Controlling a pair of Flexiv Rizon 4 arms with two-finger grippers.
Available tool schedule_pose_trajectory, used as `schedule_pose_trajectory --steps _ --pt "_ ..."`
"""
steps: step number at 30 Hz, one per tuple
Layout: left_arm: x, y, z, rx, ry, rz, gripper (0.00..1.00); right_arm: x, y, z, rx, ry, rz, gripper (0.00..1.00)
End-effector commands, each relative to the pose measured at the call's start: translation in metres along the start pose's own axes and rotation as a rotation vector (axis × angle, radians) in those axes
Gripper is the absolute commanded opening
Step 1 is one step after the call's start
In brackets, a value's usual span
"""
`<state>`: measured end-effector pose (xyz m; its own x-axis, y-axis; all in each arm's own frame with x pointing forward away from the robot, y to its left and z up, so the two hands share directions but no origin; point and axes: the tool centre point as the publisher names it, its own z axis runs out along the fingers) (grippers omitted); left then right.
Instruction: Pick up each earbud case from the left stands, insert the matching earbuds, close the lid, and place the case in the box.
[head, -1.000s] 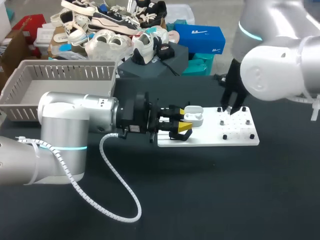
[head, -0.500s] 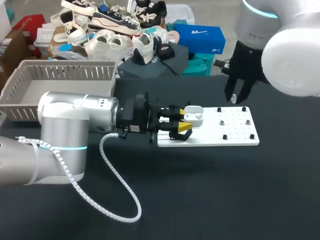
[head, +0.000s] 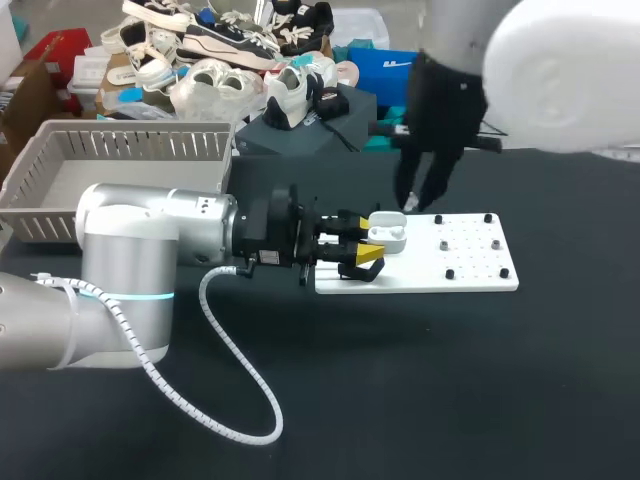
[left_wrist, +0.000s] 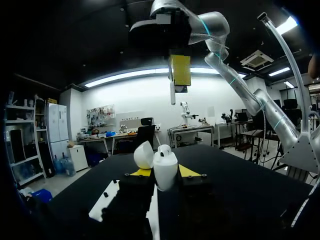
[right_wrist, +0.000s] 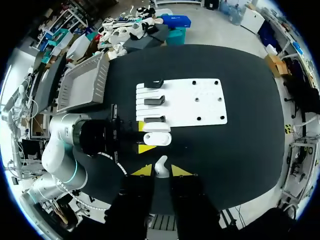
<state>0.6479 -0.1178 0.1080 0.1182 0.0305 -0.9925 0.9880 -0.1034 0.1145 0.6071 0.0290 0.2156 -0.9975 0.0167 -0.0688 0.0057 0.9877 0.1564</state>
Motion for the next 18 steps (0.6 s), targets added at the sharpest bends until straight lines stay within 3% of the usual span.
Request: schedule_pose_trajectory --steps 1,7,18 --pt "0.0 -0.0013 -0.0001 -0.004 0.0 0.002 0.0 -0.0065 0.0224 0.0116 0.041 0.105 -0.164 0.0" --pt "0.0 -0.0013 -0.0001 -0.004 0.0 0.002 0.0 -0.0043 0.0283 0.0154 0.039 0.141 -0.244 0.0" --pt "0.0 -0.0013 -0.0001 -0.004 0.0 0.002 0.0 0.0002 0.0243 0.0213 0.028 0.151 -0.284 0.0"
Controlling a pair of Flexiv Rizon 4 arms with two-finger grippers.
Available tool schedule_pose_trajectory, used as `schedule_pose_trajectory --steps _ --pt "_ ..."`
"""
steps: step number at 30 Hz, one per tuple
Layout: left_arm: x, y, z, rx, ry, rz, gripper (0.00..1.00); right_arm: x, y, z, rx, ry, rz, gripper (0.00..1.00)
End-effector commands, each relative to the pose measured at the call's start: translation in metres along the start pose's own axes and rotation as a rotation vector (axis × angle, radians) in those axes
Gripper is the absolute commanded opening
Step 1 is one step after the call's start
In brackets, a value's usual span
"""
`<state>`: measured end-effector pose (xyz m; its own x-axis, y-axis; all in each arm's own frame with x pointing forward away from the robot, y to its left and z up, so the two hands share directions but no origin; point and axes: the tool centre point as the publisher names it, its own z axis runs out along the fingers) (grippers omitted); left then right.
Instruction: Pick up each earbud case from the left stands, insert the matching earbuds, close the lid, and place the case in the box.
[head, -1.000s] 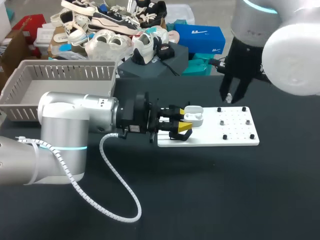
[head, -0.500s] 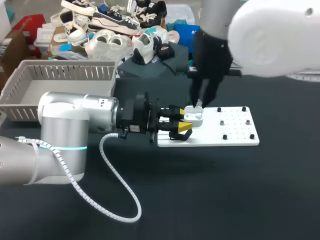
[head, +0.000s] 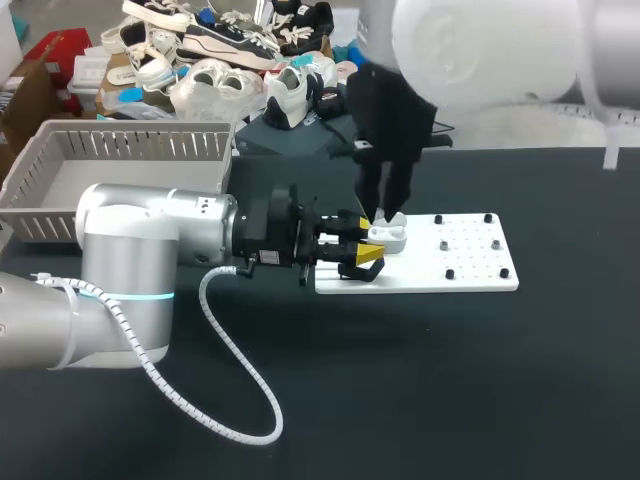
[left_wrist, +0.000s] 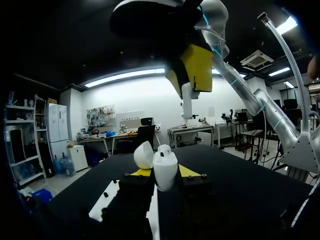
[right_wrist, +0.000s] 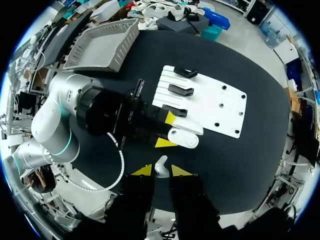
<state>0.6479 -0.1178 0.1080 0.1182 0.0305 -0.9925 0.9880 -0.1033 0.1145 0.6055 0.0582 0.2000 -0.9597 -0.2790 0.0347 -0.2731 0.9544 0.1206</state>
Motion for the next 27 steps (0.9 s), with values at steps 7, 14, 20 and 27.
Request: schedule_pose_trajectory --steps 7,14,20,27 --pt "0.0 -0.0013 -0.0001 -0.004 0.0 0.002 0.0 -0.0043 -0.009 0.0016 -0.027 -0.012 0.003 0.0" --pt "0.0 -0.0013 -0.0001 -0.004 0.0 0.002 0.0 -0.0043 -0.009 0.0016 -0.027 -0.012 0.003 0.0" --pt "0.0 -0.0013 -0.0001 -0.004 0.0 0.002 0.0 -0.0043 -0.009 0.0016 -0.027 -0.012 0.003 0.0" --pt "0.0 -0.0013 -0.0001 -0.004 0.0 0.002 0.0 -0.0054 -0.0107 0.0008 -0.048 -0.008 -0.014 0.0"
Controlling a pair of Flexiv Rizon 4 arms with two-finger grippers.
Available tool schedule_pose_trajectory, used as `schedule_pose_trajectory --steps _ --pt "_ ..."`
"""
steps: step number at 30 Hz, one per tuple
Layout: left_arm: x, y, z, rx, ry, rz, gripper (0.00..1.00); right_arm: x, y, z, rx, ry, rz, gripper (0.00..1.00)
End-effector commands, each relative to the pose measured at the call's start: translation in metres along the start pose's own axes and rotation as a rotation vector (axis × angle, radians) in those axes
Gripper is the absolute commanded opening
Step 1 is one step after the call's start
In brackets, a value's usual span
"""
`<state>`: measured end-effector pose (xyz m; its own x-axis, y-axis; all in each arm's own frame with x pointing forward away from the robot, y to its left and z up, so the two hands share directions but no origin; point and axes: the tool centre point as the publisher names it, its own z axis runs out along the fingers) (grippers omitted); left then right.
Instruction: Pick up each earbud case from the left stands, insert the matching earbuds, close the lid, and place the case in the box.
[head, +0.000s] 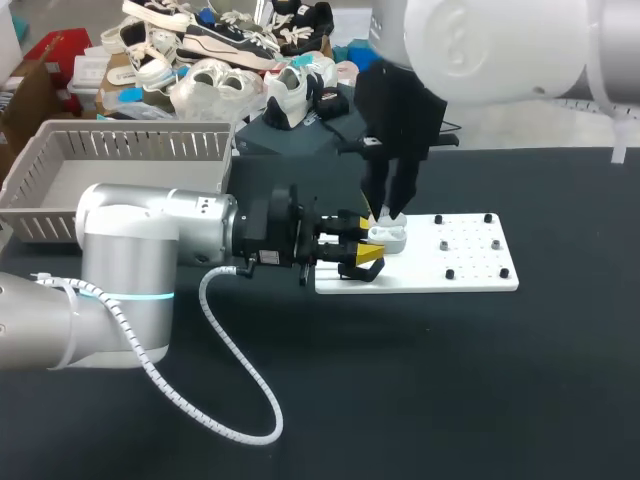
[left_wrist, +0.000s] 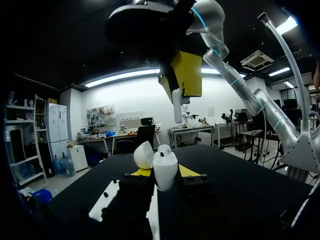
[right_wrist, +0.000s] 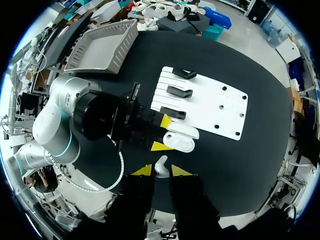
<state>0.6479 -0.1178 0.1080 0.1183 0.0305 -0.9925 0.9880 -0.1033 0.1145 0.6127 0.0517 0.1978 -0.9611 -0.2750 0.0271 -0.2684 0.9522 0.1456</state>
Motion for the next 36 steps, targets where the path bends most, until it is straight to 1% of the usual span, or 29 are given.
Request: schedule_pose_trajectory --steps 1,2,5,6,9,13,19,24,33,36 --pt "0.0 -0.001 0.0 -0.004 0.0 0.002 0.0 -0.002 -0.005 -0.001 -0.036 0.003 -0.037 0.0" --pt "0.0 -0.001 0.0 -0.004 0.0 0.002 0.0 -0.004 -0.006 -0.002 -0.031 0.0 -0.042 0.0" --pt "0.0 -0.001 0.0 -0.004 0.0 0.002 0.0 -0.008 -0.007 -0.001 -0.023 0.01 -0.113 0.0" --pt "0.0 -0.001 0.0 -0.004 0.0 0.002 0.0 -0.009 -0.006 0.001 -0.017 0.014 -0.168 0.0" --pt "0.0 -0.001 0.0 -0.004 0.0 0.002 0.0 -0.011 0.001 0.005 0.006 0.047 -0.28 0.0" --pt "0.0 -0.001 0.0 -0.004 0.0 0.002 0.0 -0.015 0.003 0.008 0.019 0.07 -0.335 0.0" --pt "0.0 -0.001 0.0 -0.004 0.0 0.002 0.0 -0.017 0.002 0.008 0.033 0.065 -0.346 0.0" --pt "0.0 -0.001 0.0 -0.004 0.0 0.002 0.0 -0.016 -0.005 0.009 0.041 0.06 -0.322 0.0" --pt "0.0 -0.001 0.0 -0.004 0.0 0.002 0.0 -0.014 -0.009 0.016 0.052 0.016 -0.293 0.0" --pt "0.0 -0.001 0.0 -0.004 0.0 0.002 0.0 -0.015 -0.011 0.018 0.053 0.014 -0.293 0.0"
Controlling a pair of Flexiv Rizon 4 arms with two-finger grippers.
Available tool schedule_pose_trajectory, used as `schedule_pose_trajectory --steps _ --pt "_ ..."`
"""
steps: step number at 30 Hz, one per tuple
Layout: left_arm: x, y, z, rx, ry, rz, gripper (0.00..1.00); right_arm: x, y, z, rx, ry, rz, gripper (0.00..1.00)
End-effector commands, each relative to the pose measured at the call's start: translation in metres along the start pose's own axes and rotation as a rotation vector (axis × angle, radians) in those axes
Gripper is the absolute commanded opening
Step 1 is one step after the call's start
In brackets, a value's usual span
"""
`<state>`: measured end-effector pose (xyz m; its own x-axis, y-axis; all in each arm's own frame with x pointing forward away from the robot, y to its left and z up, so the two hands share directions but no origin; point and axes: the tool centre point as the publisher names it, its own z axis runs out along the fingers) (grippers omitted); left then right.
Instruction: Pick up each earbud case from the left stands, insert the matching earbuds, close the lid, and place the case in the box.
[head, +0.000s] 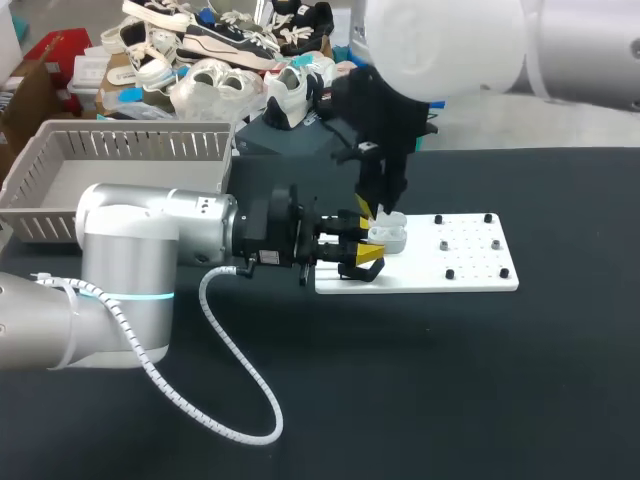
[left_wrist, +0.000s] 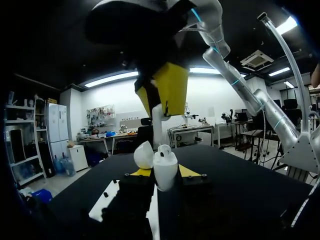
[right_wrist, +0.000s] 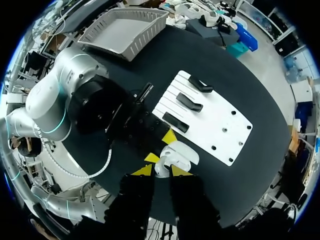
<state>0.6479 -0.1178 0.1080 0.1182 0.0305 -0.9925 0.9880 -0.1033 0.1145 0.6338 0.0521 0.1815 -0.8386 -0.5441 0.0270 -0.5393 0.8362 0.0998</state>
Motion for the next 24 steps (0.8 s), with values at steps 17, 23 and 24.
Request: schedule_pose_trajectory --steps 17,23,24 --pt "0.0 -0.0013 -0.0001 -0.004 0.0 0.002 0.0 0.0114 0.0041 0.0076 0.065 -0.101 -0.014 0.0" --pt "0.0 -0.0013 -0.0001 -0.004 0.0 0.002 0.0 0.0136 0.0033 0.0061 0.077 -0.115 -0.006 0.0" --pt "0.0 -0.0013 -0.0001 -0.004 0.0 0.002 0.0 0.0139 0.0032 0.0064 0.077 -0.115 -0.005 0.0"
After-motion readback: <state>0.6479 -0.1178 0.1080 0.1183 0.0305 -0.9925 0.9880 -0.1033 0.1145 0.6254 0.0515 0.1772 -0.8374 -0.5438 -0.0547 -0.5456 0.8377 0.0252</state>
